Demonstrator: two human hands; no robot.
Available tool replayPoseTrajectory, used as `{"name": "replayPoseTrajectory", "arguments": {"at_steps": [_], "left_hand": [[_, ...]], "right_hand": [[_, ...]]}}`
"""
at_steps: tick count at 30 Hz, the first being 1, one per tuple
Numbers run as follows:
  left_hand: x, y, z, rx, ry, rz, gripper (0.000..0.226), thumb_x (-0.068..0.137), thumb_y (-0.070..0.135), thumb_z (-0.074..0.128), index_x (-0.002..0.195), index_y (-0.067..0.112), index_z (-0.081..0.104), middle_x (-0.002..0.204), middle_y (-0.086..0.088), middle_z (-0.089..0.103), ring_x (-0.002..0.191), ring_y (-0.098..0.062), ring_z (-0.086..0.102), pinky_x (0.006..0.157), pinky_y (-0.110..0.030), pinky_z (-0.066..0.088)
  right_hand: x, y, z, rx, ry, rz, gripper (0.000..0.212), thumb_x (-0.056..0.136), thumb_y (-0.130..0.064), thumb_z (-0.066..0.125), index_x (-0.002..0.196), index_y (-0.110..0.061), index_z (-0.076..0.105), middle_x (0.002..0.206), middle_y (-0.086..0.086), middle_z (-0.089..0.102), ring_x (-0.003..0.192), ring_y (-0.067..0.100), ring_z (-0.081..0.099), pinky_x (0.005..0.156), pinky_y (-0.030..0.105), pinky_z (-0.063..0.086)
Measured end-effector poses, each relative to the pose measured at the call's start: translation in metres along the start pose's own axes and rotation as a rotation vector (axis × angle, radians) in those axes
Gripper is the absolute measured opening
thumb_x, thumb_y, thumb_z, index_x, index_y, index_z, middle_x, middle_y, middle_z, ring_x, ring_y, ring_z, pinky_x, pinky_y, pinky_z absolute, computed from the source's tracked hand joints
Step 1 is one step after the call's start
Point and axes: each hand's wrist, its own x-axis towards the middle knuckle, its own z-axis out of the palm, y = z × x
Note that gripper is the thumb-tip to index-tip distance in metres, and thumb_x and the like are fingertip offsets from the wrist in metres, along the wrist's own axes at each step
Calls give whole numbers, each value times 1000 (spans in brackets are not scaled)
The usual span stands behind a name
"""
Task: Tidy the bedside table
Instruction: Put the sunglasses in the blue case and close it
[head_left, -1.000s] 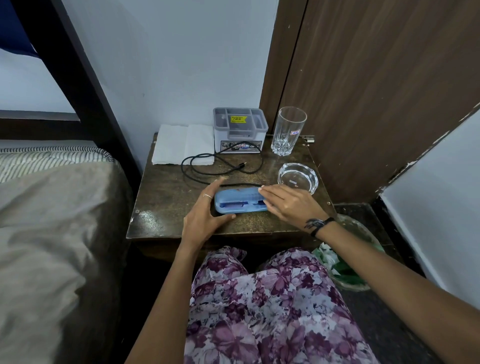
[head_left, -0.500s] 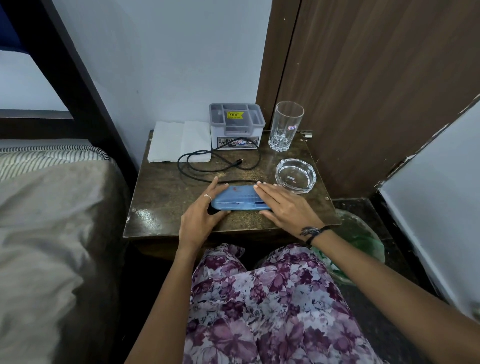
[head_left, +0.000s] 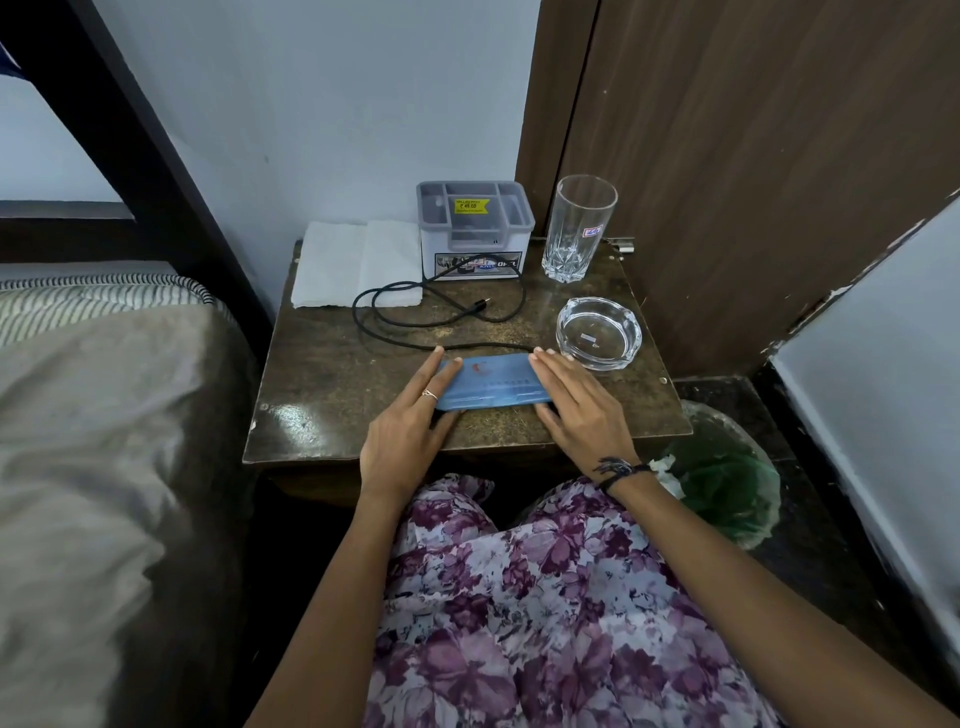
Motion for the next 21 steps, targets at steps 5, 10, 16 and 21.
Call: {"name": "replayPoseTrajectory", "arguments": {"at_steps": [5, 10, 16, 21], "left_hand": [[1, 2, 2, 58, 4, 14, 56, 86, 24, 63, 137, 22, 40, 147, -1, 41, 93, -25, 69, 51, -37, 56], [3, 4, 0, 90, -30, 3, 56, 87, 26, 61, 137, 23, 37, 146, -3, 42, 86, -27, 69, 49, -38, 55], [3, 12, -10, 73, -138, -76, 61, 86, 51, 49, 138, 23, 36, 145, -1, 40, 98, -25, 64, 64, -40, 57], [6, 26, -23, -93, -133, -260, 64, 82, 47, 62, 138, 29, 35, 133, 6, 46, 111, -19, 57, 81, -39, 52]], "right_hand": [[-1, 2, 3, 24, 40, -13, 45, 87, -12, 57, 129, 1, 49, 130, 15, 58, 122, 23, 55, 107, 37, 39], [-2, 2, 3, 19, 68, -30, 44, 87, -13, 57, 128, 1, 50, 129, 15, 58, 121, 24, 55, 108, 37, 37], [-1, 2, 1, 20, 52, -3, 49, 85, -14, 61, 131, -4, 47, 129, 13, 57, 123, 24, 51, 109, 38, 37], [4, -6, -2, 38, -12, 167, 58, 78, -12, 70, 132, -13, 50, 132, 15, 54, 119, 31, 55, 98, 42, 48]]}}
